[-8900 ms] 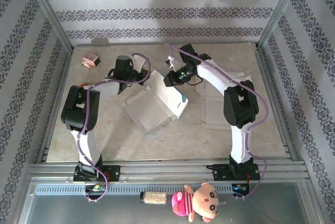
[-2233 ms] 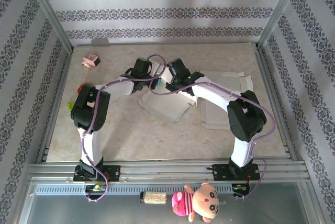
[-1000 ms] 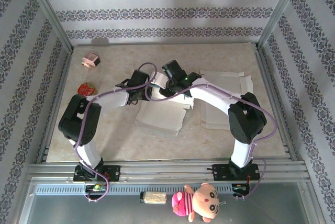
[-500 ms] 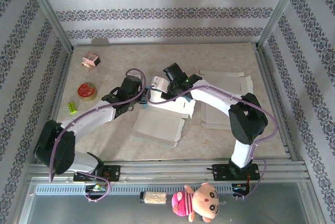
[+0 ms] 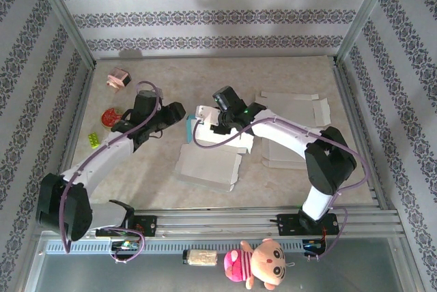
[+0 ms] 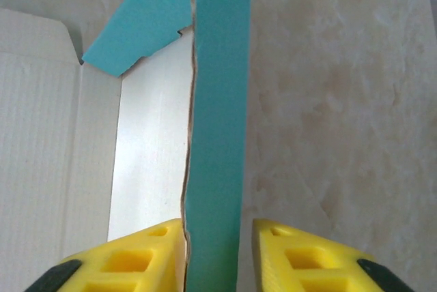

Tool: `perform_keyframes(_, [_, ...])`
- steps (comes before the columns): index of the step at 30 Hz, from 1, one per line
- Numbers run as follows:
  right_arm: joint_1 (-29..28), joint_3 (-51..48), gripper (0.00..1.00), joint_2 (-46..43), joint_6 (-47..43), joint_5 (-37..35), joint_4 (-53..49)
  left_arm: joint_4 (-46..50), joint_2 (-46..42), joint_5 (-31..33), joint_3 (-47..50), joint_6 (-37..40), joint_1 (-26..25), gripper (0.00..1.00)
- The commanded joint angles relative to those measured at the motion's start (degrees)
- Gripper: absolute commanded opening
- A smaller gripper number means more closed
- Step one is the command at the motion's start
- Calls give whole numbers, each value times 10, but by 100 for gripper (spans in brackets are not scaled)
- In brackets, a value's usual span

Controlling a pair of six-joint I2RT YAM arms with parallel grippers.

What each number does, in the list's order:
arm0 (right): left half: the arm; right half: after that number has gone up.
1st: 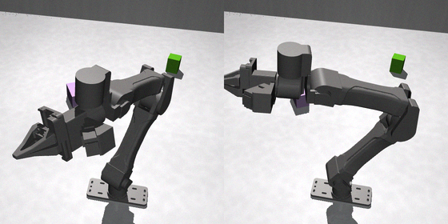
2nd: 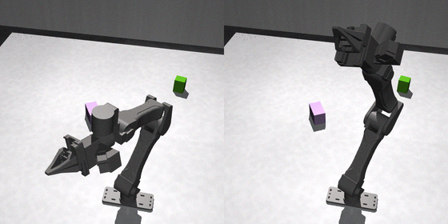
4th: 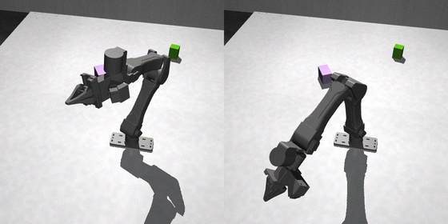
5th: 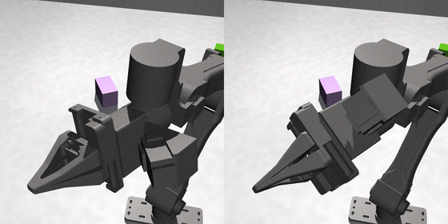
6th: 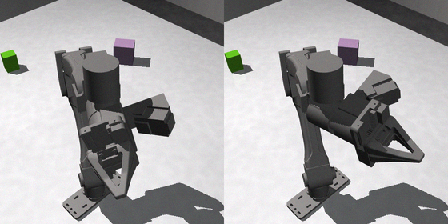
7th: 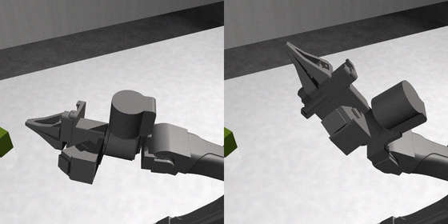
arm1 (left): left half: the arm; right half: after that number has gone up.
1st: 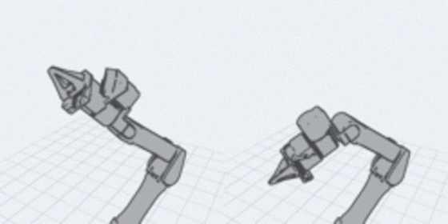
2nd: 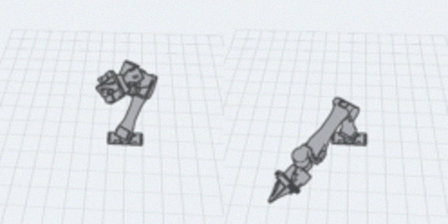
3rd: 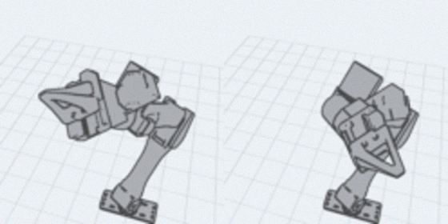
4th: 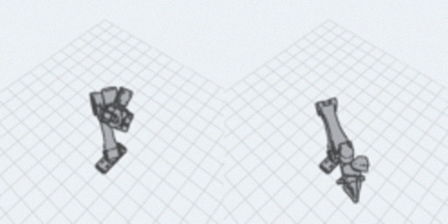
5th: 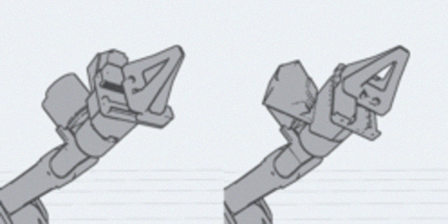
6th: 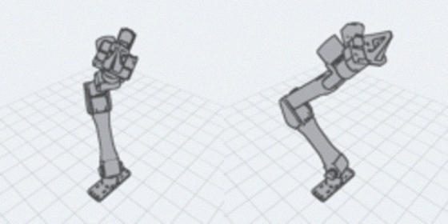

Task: Fold the paper box

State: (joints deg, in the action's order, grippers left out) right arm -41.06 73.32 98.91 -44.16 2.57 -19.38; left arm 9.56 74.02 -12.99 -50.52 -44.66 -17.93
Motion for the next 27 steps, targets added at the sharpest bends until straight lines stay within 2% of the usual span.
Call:
perform_keyframes(1, [-7, -5, 35, -37, -19, 14, 22, -52, 33, -96, -16, -29, 7, 64])
perform_keyframes(4, [-6, -14, 36, -50, -6, 44, 29, -92, 67, -147, -25, -26, 7, 67])
perform_keyframes(7, [-8, -18, 38, -59, 7, 51, 31, -99, 95, -158, -31, -23, 6, 67])
perform_keyframes(12, [-7, -31, 39, -87, 58, 69, 44, -116, 118, -158, -20, -23, 7, 53])
perform_keyframes(14, [-8, -35, 41, -106, 120, 69, 53, -123, 116, -159, -10, -26, 7, 49])
perform_keyframes(16, [-8, -25, 43, -125, 220, 47, 50, -127, 112, -159, 0, -28, 7, 47])
perform_keyframes(19, [1, 2, 45, -153, 448, -7, 0, -132, 103, -162, 17, -29, 7, 45])
perform_keyframes(21, [20, 2, 46, -177, 617, 5, -40, -144, 97, -166, 33, -32, 7, 43])
perform_keyframes(23, [29, -5, 46, -195, 744, -11, -81, -160, 92, -174, 48, -37, 7, 40])
perform_keyframes(27, [31, -15, 49, -219, 912, -47, -176, -172, 90, -182, 66, -41, 7, 39])
